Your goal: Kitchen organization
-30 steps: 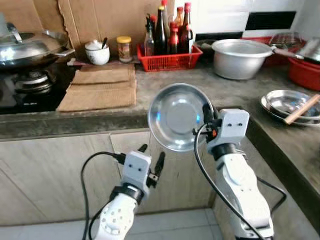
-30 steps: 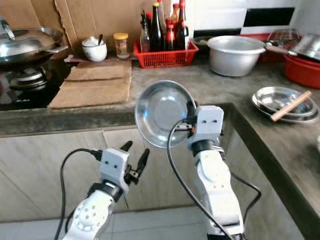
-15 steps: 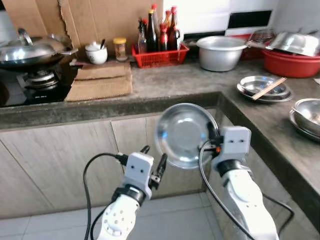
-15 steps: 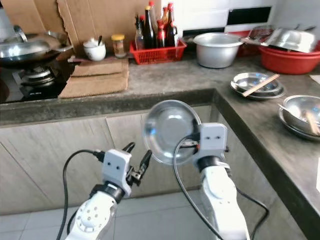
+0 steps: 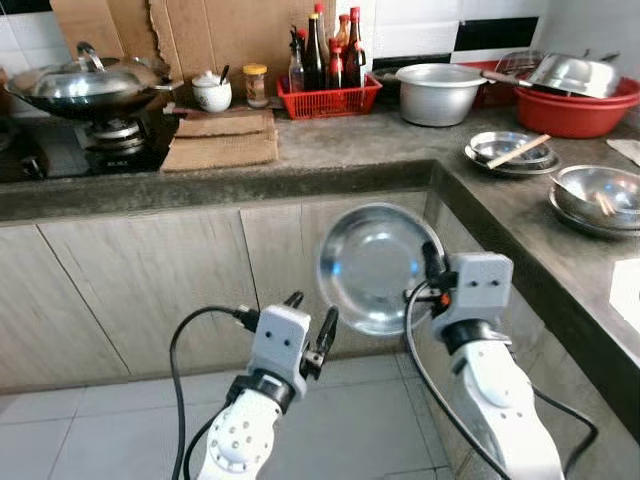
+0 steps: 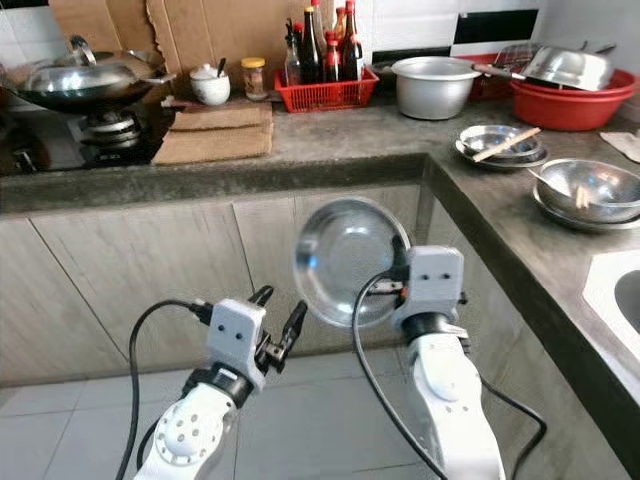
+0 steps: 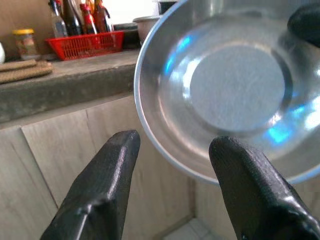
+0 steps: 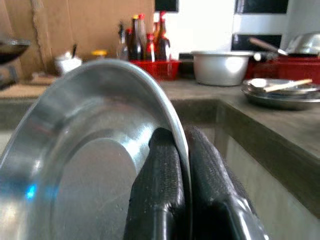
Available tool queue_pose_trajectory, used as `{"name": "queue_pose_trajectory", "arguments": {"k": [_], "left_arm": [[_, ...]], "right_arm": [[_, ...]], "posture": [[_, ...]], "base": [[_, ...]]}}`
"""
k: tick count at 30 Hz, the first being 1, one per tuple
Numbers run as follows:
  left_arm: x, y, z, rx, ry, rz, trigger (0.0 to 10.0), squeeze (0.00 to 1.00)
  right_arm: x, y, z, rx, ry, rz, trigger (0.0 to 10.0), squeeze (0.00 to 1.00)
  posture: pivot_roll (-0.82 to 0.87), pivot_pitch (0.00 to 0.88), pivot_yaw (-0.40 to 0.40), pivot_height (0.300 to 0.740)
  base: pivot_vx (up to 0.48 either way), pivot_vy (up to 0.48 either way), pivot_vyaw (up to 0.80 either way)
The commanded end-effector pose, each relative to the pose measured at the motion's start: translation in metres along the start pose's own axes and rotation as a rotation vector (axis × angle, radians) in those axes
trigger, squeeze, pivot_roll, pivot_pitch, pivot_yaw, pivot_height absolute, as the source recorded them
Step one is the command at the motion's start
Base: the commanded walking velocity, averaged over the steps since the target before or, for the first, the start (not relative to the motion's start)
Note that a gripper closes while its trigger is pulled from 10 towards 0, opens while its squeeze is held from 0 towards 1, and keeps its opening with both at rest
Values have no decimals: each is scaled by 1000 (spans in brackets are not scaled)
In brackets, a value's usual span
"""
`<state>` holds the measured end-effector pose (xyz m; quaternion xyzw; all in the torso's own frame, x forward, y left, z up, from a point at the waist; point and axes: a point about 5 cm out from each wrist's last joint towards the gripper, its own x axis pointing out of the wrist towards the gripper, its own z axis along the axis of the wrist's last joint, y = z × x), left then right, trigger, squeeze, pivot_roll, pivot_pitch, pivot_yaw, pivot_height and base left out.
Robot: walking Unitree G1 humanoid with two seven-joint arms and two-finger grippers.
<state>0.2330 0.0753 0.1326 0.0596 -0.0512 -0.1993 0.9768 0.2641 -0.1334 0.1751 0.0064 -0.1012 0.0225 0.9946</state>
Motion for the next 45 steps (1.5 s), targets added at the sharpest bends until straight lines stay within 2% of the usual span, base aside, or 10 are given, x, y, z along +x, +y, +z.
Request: {"name": "queue_pose_trajectory", "arguments": {"k": [1,8,32,45], "left_arm": [[0,2,2,3,-10,7,10000,0],[0,5,2,9,-12,16,10000,0],[0,6,2,-12,-6,27,10000,0],[-1,8,1,-9,-1,38,10000,0]], "right_arm": [[2,3,10,7,-48,10,10000,0],[2,2,12,10,-52,5,10000,0],[2,3,9,23,-29,-13,10000,0],[1,0,7,18,-12,-41,10000,0]], "posture": [[29,0,-25,740],[29,0,-22,740],[26,2,-17,740],[24,4,-14,740]], "base": [[-341,0,0],[-323,0,0],[0,0,-35],[0,0,-707]]}}
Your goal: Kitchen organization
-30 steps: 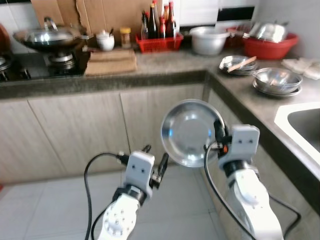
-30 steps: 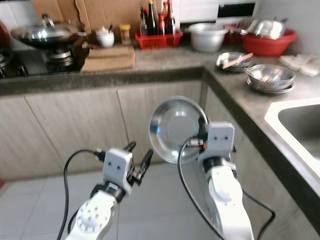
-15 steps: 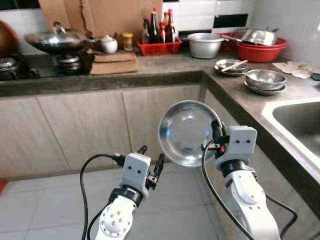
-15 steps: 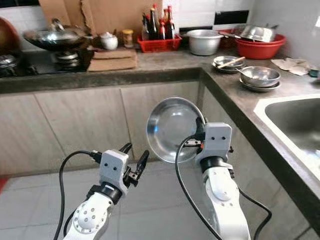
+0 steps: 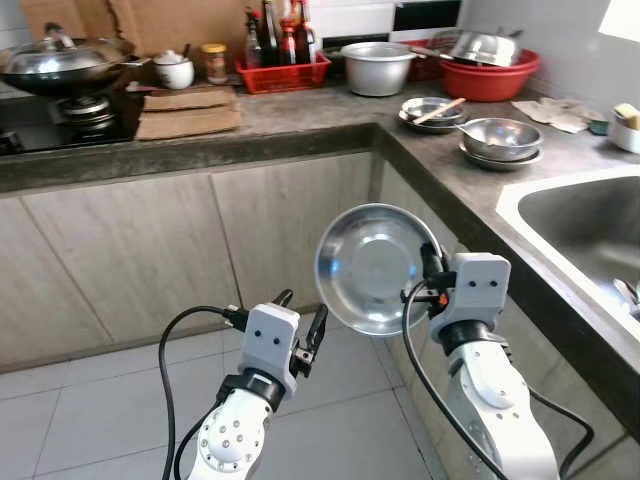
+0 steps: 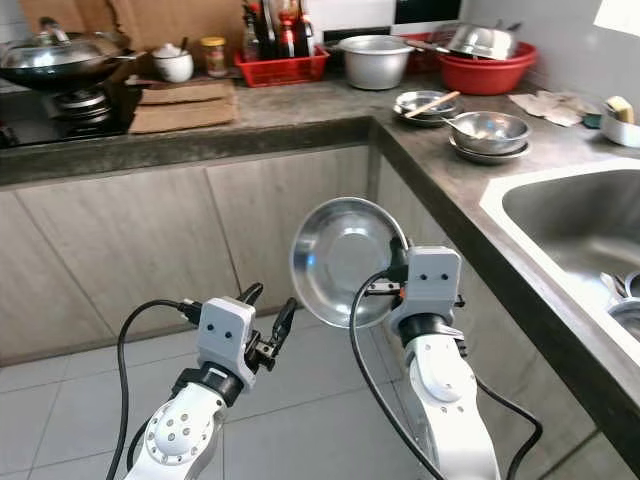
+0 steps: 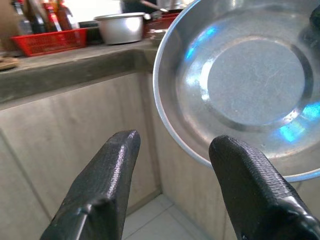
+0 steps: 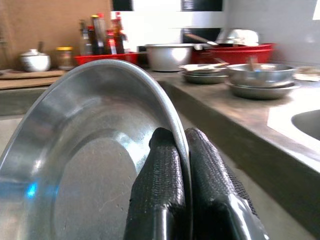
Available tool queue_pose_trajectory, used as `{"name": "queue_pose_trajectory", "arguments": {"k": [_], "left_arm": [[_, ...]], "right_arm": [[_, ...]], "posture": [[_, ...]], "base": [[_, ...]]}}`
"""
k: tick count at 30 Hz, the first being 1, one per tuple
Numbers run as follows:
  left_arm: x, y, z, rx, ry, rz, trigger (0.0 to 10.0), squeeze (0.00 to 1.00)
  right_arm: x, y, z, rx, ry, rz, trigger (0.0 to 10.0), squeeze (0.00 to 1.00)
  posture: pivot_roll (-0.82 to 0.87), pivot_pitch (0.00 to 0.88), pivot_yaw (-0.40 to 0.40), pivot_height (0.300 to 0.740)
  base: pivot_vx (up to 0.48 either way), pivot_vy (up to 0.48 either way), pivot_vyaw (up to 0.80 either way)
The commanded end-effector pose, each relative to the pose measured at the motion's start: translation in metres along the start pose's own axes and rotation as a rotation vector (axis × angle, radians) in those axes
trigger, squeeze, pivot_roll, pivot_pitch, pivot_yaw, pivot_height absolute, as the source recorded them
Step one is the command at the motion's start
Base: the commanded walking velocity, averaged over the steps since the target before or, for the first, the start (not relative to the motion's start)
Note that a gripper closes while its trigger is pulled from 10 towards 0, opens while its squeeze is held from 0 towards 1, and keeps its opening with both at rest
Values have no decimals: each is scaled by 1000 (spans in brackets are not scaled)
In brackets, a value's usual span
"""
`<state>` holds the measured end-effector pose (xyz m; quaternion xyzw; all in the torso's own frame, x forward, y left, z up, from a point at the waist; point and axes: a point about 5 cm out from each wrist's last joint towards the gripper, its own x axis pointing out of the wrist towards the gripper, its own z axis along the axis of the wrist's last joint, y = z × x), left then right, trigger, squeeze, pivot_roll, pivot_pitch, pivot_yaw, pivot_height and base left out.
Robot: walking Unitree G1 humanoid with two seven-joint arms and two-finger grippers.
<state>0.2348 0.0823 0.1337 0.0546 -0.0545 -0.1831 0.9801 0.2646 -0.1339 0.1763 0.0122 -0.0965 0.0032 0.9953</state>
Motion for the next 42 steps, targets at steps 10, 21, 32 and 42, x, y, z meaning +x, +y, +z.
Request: {"name": "queue_pose_trajectory", "arguments": {"k": [10,21,32,42], "left_arm": [[0,2,0,0,7,1,10000,0],[0,2,0,-1,7,-4,10000,0],[0,2,0,1,5,-17,10000,0],[1,2,0,6,3,-25,10000,0]], "right_arm": [[0,1,6,15,-17,-14,10000,0],[0,1,6,15,-19,-21,10000,0],[1,1,6,16,-20,-23,10000,0],[1,3,6,21,-23,-24,10000,0]], "posture": [[26,3,-9,740],[29,0,-10,740],[27,0,-3,740],[28,0,0,740]], "base": [[0,279,-780],[0,324,-772],[0,285,-764],[0,290,-755]]}}
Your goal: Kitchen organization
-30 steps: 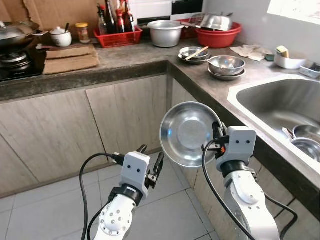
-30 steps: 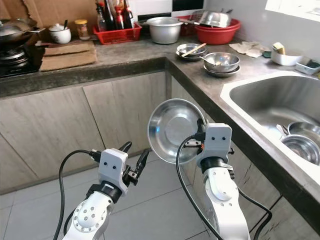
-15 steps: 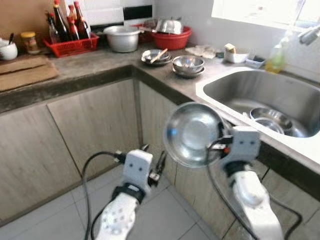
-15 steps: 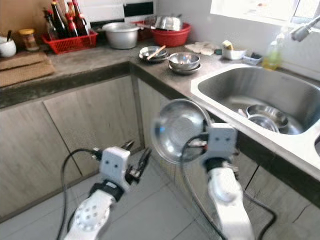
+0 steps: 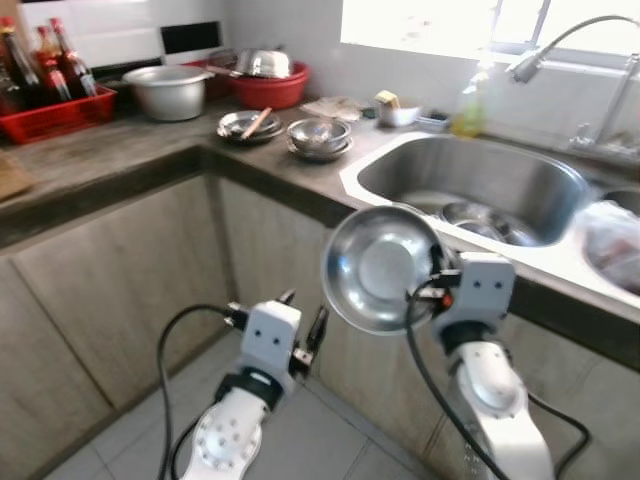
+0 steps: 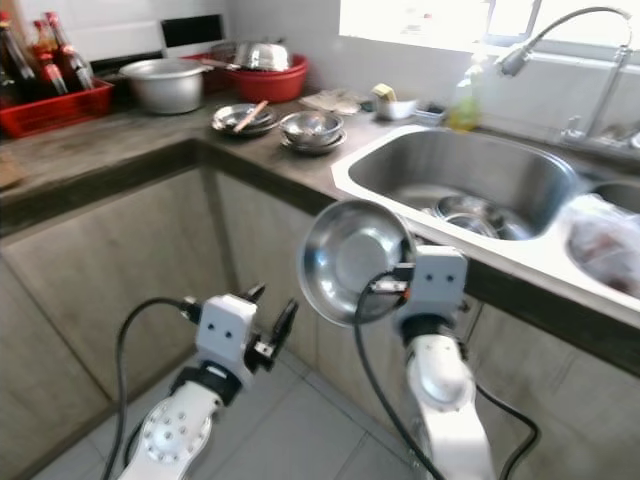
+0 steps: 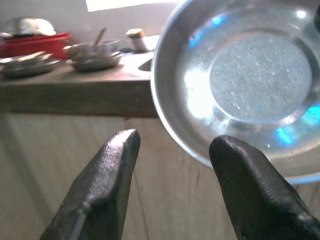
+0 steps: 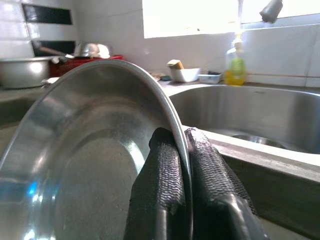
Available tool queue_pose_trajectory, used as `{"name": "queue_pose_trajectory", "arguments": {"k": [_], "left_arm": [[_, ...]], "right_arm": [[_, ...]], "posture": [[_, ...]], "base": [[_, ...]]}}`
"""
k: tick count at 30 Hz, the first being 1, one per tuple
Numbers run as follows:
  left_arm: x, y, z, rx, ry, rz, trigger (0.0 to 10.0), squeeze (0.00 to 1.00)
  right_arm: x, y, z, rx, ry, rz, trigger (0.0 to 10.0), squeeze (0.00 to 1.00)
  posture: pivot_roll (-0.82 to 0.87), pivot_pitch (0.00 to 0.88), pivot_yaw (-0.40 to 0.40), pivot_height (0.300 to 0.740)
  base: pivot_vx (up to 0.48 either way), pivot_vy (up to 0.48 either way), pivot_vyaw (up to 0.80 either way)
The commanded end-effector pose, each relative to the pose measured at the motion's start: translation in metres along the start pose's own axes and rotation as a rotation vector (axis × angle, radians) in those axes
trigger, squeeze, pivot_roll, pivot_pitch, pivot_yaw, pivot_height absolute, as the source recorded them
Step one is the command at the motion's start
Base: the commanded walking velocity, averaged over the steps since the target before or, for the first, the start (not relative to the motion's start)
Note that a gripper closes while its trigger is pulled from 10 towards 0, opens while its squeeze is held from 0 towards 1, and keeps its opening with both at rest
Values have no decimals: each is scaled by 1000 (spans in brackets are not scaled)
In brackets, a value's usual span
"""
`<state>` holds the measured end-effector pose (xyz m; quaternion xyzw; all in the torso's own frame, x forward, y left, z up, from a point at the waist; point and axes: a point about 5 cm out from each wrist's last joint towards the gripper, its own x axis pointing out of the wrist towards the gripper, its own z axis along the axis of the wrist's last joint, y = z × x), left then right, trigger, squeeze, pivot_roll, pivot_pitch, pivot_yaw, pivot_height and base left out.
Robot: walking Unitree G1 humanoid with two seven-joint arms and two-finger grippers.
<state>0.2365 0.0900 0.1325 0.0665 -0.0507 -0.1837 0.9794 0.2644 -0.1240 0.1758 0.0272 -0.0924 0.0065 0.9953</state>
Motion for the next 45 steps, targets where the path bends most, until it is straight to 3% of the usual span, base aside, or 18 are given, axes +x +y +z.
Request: {"name": "queue_pose_trajectory", "arguments": {"k": [1,23,39,45], "left_arm": [[3,-5,3,-16,-10,-22,10000,0],[3,-6,3,-25,-5,-16,10000,0],[10,-3,17,-3,-60,0,10000,0],[10,-4,16,-6,-54,9,10000,0]], "right_arm": [[1,-7,7,-10,-32,-27,10000,0],[2,-7,7,-7,-31,-31,10000,0],[19,-11,33,-14,-126,8,10000,0],[25,-3,41,2,-158,72,10000,0]], "posture": [[27,0,1,740],[28,0,0,740],[29,0,-3,740],[24,0,-1,740]], "base": [[0,304,-750],[0,277,-749],[31,0,0],[265,0,0]]}}
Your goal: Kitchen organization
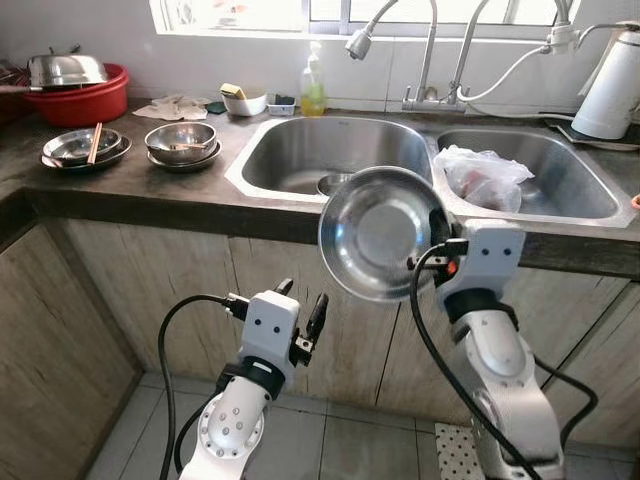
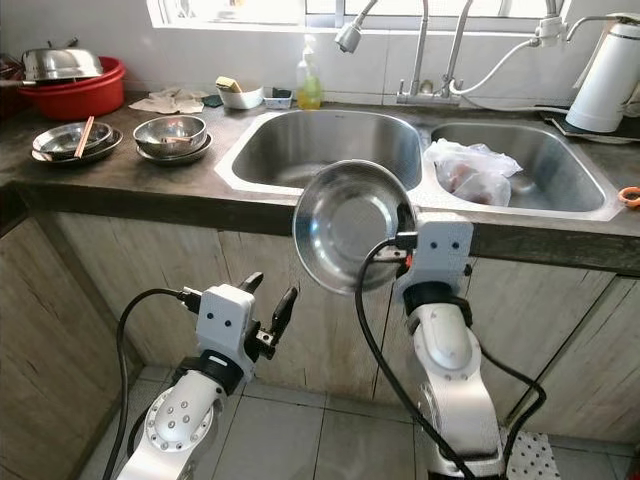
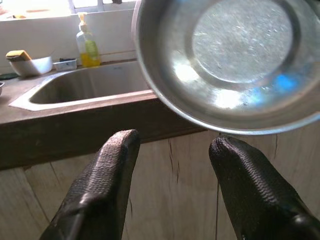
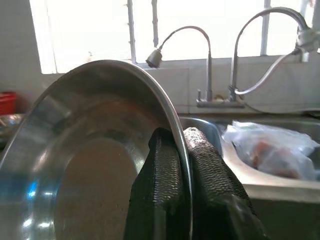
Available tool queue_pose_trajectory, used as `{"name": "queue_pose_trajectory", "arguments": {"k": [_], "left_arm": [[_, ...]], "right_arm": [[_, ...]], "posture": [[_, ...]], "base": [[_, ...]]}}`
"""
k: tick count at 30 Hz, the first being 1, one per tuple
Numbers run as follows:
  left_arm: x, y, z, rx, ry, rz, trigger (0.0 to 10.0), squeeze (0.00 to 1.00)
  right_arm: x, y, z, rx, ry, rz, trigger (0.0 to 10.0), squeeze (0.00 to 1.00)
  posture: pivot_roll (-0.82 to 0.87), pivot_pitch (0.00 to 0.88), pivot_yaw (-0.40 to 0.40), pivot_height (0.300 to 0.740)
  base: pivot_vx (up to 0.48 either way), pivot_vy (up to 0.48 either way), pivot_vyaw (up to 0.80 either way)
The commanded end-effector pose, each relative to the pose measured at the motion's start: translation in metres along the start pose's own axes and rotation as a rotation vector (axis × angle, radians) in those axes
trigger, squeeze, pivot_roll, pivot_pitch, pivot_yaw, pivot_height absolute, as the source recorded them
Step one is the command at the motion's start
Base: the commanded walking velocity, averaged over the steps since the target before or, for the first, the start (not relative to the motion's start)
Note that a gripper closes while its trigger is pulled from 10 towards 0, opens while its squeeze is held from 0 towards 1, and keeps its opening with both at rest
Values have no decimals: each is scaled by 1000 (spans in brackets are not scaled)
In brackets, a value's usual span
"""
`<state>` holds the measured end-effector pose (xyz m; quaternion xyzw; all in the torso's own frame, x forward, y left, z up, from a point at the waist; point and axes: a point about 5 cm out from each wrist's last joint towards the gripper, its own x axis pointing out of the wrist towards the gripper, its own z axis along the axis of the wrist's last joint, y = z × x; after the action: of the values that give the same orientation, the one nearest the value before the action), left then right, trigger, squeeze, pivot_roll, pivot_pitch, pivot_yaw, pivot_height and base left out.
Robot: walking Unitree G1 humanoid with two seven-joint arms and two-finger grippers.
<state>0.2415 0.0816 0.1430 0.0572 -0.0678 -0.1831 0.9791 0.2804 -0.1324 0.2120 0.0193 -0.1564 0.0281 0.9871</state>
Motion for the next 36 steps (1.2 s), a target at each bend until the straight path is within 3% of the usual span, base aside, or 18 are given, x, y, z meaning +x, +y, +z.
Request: {"name": "queue_pose_trajectory", "arguments": {"k": [1,36], "left_arm": [[2,0,6,7,-19,1,10000,0],[-2,-1,-2,9,8,-15,10000,0]], "right_arm": [[5,5,8,15,-32,32,10000,0],[9,7,7,-8,-34,72,10000,0]], "posture": [[24,0,-1,740],[32,0,-10,740]], "base": [[285,0,0],[309,0,0]]}}
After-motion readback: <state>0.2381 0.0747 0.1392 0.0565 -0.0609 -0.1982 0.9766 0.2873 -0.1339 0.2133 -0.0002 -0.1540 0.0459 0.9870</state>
